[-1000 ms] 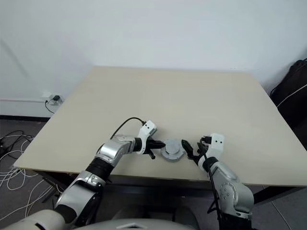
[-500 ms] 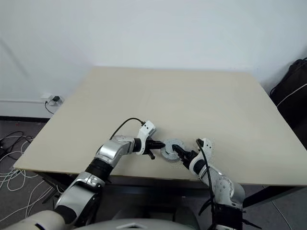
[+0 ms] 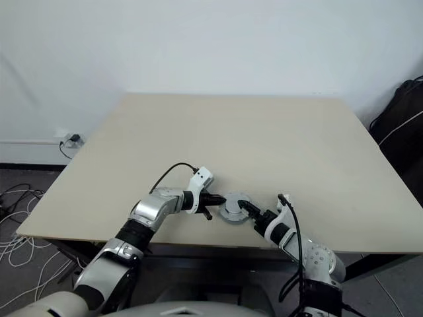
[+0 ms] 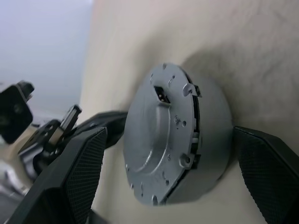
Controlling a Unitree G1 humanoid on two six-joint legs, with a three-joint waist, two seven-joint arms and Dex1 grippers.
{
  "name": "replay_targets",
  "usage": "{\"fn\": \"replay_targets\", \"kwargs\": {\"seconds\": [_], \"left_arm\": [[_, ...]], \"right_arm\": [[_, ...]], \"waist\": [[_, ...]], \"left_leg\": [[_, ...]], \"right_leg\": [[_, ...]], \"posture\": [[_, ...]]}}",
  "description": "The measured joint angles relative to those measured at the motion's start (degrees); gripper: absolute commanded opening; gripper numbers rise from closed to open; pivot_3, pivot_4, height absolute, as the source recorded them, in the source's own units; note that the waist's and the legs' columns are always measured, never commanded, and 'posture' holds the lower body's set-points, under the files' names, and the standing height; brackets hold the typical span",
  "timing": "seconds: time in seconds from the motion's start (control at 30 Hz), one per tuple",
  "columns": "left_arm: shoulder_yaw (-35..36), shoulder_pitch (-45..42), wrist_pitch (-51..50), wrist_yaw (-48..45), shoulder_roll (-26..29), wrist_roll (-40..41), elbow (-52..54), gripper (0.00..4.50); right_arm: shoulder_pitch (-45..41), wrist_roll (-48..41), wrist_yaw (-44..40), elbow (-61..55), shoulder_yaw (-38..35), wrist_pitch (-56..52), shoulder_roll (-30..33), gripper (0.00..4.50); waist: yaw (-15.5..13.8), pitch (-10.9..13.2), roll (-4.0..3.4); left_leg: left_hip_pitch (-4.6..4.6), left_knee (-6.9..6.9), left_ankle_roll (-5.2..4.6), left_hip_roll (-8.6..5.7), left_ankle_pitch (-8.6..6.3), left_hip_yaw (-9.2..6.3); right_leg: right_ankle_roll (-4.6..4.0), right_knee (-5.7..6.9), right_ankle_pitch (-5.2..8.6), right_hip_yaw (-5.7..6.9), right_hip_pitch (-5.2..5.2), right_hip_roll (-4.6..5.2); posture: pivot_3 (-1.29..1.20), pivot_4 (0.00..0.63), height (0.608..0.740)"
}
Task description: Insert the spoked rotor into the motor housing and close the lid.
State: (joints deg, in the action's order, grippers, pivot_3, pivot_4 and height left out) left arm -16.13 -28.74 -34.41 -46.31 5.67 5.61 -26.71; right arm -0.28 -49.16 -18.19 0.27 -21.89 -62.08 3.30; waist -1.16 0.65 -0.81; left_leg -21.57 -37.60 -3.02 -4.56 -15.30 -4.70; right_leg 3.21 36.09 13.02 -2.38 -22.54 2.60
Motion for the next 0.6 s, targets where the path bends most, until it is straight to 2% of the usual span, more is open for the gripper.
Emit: {"fn": "replay_targets", "kwargs": {"seconds": [0.4,0.6], "left_arm": [[0.6,0.2,-0.1,0.3,0.7,-0.4,0.0,0.00],[1.0,0.4,-0.3,0.9,1.1,-1.1,-0.2,0.00]], "right_arm": [[1.1,-0.8,-0.3,-0.1,0.6,-2.1,-2.0,4.48],[-0.5,1.7,1.4,1.4,1.4,-1.6,-3.5,4.48]], "waist": [[1.2,-0.4,0.08],[2.3,-0.7,0.44]], "left_leg": [[0.05,0.01,0.08,0.04,-0.04,0.00],[0.32,0.03,0.16,0.07,-0.06,0.01]], "right_leg": [[0.00,0.02,0.00,0.00,0.02,-0.03],[0.09,0.03,0.03,-0.04,0.23,-0.05]], "posture": [[0.00,0.000,0.740],[0.00,0.000,0.740]]}}
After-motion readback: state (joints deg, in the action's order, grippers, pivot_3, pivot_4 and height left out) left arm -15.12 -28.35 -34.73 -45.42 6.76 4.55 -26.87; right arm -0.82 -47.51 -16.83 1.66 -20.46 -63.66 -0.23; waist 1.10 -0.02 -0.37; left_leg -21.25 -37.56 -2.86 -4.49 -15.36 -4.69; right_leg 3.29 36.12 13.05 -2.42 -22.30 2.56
